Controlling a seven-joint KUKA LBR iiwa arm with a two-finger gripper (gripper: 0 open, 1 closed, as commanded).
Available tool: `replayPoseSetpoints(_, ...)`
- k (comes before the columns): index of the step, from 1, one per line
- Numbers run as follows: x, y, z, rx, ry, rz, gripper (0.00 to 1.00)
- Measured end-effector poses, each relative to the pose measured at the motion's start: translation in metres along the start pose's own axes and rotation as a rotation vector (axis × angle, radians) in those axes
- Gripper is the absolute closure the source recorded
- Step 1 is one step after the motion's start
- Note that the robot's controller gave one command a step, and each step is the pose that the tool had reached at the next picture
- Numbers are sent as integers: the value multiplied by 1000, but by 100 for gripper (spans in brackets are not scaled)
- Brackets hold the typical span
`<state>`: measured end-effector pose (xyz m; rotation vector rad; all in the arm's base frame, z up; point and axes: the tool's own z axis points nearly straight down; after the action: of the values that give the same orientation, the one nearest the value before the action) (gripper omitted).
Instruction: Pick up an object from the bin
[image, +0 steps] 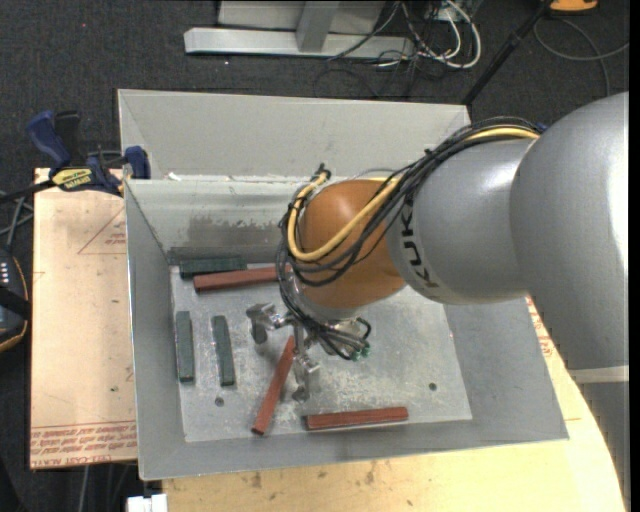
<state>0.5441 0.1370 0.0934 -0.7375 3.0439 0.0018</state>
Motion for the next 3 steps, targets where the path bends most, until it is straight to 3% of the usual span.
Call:
replayPoseSetpoints(1, 10, 9, 23, -3, 9, -67, 100)
replayPoseSetpoints(2, 10, 9, 23, -3, 9, -67, 100)
replayPoseSetpoints(3, 4, -82, -22, -3, 7, -141, 100)
